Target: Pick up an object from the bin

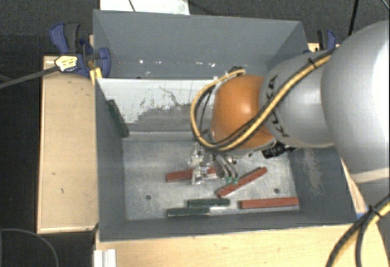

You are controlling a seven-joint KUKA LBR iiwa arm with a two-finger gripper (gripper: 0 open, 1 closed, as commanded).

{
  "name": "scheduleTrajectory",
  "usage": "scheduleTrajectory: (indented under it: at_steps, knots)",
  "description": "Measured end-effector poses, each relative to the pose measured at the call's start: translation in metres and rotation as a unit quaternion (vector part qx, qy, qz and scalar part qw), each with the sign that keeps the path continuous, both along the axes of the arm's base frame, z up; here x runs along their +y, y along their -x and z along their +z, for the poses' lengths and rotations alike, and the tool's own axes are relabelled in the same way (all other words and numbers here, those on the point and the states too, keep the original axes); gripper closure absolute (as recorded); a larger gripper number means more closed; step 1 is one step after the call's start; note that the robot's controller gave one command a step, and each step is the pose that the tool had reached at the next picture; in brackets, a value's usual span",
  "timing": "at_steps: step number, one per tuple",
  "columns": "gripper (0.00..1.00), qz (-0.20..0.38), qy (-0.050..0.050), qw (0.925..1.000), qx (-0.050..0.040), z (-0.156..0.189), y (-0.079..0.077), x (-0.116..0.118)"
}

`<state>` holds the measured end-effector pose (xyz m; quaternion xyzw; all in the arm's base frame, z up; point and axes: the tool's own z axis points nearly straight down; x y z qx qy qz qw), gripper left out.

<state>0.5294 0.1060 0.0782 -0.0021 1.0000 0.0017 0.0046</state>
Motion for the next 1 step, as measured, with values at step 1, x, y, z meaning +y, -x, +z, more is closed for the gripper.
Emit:
scheduleTrajectory:
  at_steps: [1]
  knots:
    - [1.0, 0.0, 0.001, 1.0, 0.0035, 0.0033, 0.0017, -0.0004]
